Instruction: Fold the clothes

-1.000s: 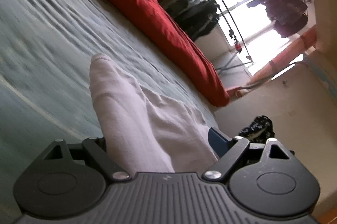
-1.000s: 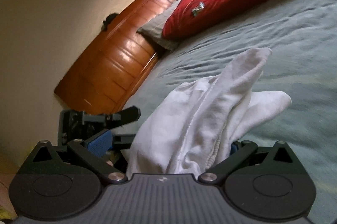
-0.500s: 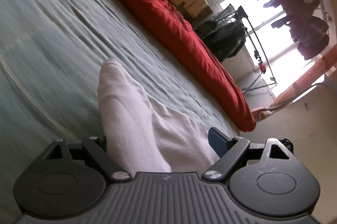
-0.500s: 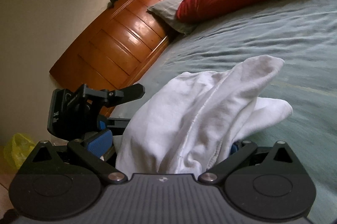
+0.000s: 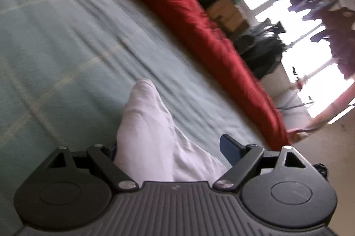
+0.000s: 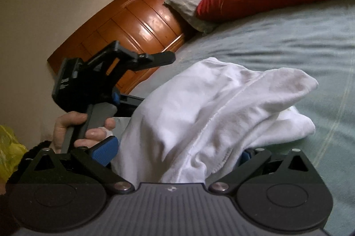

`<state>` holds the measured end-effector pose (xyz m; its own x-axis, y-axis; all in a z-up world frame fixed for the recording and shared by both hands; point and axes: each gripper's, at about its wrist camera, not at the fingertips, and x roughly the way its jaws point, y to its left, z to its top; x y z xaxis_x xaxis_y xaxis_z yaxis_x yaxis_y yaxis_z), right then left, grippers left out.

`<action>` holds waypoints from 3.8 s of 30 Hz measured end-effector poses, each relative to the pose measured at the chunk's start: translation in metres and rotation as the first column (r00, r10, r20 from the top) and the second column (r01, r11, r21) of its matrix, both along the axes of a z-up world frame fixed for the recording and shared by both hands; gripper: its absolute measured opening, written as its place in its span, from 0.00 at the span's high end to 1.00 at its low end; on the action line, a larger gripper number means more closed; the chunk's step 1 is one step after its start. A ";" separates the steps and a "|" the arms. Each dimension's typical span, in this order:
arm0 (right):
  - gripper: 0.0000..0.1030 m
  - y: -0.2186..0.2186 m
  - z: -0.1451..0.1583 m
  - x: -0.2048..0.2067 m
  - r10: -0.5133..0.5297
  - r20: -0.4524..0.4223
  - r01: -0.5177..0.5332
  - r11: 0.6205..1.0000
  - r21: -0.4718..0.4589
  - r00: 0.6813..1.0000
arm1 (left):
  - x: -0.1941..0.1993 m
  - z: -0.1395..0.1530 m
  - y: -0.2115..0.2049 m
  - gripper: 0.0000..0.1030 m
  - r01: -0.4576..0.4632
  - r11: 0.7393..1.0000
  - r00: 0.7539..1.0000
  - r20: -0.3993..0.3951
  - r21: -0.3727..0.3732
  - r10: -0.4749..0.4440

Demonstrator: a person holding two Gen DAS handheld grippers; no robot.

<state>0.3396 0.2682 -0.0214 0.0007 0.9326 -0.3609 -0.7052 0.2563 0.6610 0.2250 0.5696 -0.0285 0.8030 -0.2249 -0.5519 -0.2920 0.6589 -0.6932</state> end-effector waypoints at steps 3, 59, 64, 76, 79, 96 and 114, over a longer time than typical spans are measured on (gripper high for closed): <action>0.00 -0.005 -0.017 0.004 -0.003 -0.052 0.001 1.000 -0.031 0.999 | -0.011 -0.011 0.010 0.15 -0.065 0.997 0.996 -0.061 0.045 0.067; 0.00 0.055 -0.017 -0.043 0.225 0.295 -0.165 0.963 -0.213 0.929 | 0.014 0.019 -0.051 0.08 0.143 0.967 0.989 -0.055 0.210 -0.134; 0.00 0.048 -0.017 -0.049 0.193 0.308 -0.136 0.971 -0.196 0.932 | 0.059 -0.003 -0.051 0.08 0.181 0.942 0.977 -0.164 0.282 -0.138; 0.00 -0.011 0.024 -0.069 0.164 0.338 -0.114 0.980 -0.161 0.927 | 0.060 0.015 -0.125 0.07 0.370 0.870 0.928 -0.169 0.325 -0.331; 0.00 -0.032 0.031 -0.072 0.137 0.330 -0.085 0.982 -0.167 0.934 | 0.070 -0.001 -0.140 0.08 0.366 0.850 0.927 -0.225 0.378 -0.299; 0.00 -0.150 0.051 -0.115 -0.042 0.314 0.103 0.978 -0.180 0.948 | -0.028 0.027 -0.223 0.07 0.338 0.836 0.935 -0.257 0.432 -0.245; 0.00 -0.203 0.066 -0.142 -0.132 0.333 0.198 0.965 -0.171 0.934 | -0.098 0.015 -0.242 0.07 0.207 0.892 0.972 -0.184 0.402 -0.143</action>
<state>0.1980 0.0657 0.0448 0.2927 0.8188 -0.4938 -0.8052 0.4896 0.3346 0.1272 0.3272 -0.0131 0.6753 -0.0788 -0.7334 -0.2213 0.9268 -0.3033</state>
